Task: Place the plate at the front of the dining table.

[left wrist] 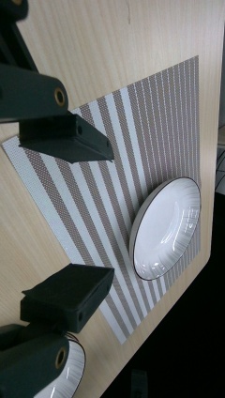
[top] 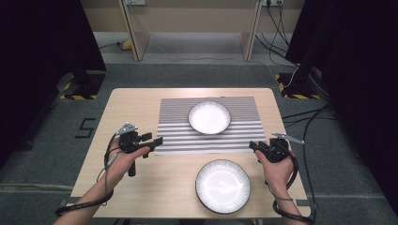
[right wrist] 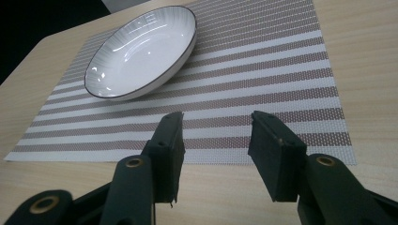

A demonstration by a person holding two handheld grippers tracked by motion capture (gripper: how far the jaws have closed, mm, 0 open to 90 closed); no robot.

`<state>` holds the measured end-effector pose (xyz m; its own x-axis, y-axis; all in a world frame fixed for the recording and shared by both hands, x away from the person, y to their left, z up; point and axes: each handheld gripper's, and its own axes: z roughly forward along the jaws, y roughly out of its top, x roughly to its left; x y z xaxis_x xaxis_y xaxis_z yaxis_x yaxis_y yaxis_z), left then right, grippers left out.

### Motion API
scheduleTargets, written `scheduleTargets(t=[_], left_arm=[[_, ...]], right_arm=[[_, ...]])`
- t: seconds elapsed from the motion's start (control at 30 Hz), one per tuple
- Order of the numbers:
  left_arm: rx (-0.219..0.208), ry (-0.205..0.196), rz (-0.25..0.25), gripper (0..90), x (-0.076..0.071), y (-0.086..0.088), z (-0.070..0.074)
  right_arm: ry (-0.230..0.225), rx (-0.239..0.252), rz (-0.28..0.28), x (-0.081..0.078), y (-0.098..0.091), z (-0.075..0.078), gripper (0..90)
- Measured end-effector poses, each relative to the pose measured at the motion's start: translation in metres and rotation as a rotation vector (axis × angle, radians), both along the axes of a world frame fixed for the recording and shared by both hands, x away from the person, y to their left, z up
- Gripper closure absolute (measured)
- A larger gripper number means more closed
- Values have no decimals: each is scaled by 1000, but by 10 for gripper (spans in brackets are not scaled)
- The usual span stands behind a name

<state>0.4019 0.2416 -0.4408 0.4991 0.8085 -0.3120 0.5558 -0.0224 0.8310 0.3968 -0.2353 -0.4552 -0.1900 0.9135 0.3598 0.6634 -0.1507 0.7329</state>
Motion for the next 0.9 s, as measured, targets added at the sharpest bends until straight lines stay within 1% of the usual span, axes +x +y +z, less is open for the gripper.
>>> scheduleTargets(t=[0.07,0.13,0.33,0.43,0.67,0.7,0.9], left_arm=[[4,-3,1,367,-2,2,0],[-1,-5,7,367,-4,5,0],[-5,-6,17,367,-9,12,-2],[2,-17,28,366,-13,17,-3],[4,-17,27,366,-19,20,-5],[16,-21,27,365,-21,22,-6],[28,-29,26,364,-26,25,-7]], right_arm=[[2,4,-1,-3,-2,-1,546],[3,5,-3,-4,-2,-1,545],[3,-6,-5,-11,-6,-3,543],[5,0,-17,-16,-11,-6,543],[7,5,-31,-22,-18,-10,542],[14,15,-35,-23,-19,-10,542],[10,15,-47,-28,-25,-12,542]])
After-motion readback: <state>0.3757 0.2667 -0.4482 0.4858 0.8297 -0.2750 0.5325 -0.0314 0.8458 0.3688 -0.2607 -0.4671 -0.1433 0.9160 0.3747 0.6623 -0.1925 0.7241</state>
